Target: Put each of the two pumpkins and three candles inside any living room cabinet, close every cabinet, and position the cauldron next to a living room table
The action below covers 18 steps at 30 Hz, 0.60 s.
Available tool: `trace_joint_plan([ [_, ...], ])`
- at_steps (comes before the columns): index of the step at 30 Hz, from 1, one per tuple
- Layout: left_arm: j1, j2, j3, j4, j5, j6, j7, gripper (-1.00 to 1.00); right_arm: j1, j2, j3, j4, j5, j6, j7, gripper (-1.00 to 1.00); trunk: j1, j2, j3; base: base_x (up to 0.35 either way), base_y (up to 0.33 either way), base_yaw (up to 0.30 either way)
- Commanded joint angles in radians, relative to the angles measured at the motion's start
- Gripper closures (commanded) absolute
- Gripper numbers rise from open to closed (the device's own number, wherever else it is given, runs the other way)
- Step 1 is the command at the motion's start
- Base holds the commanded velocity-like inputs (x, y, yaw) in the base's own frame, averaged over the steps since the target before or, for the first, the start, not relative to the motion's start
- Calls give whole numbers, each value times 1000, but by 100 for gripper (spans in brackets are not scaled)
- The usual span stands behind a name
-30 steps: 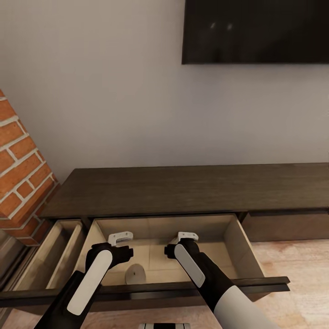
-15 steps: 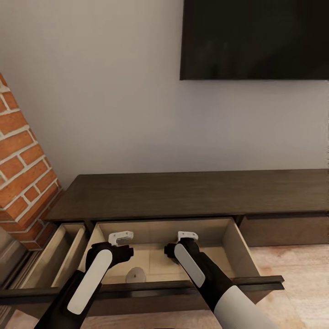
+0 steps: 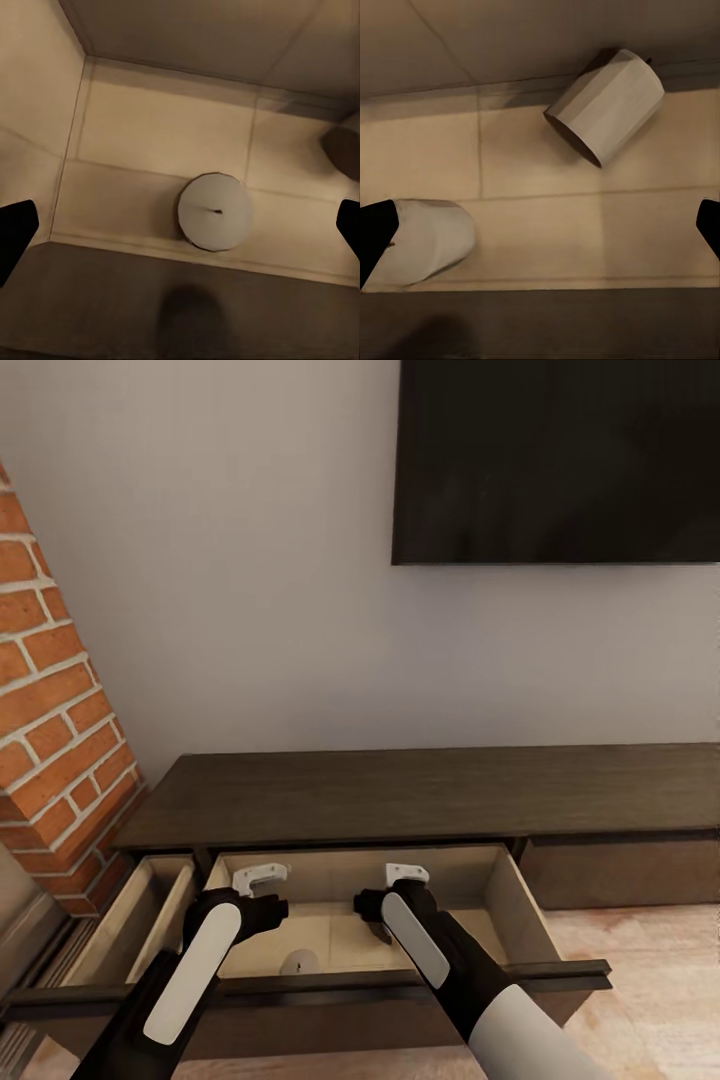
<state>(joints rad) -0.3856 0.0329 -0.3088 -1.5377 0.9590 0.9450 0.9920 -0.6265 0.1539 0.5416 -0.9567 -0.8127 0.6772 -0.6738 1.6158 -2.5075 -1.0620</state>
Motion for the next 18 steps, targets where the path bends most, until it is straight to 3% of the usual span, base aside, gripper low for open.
trace_joint_plan([
  [1, -1, 1, -1, -1, 9, 2, 10, -100, -1, 0, 2, -1, -10, -8, -9, -100, -1, 0, 3, -191, 44, 0],
  [11, -1, 1, 17, -1, 11, 3, 10, -100, -1, 0, 3, -1, -11, -23, -7, -100, -6, 2, 42, -48, 8, 0],
  [18, -1, 0, 17, -2, 12, 3, 10, -100, -1, 1, 3, -2, -11, -24, -7, -100, -9, 4, 69, -212, 28, 0],
])
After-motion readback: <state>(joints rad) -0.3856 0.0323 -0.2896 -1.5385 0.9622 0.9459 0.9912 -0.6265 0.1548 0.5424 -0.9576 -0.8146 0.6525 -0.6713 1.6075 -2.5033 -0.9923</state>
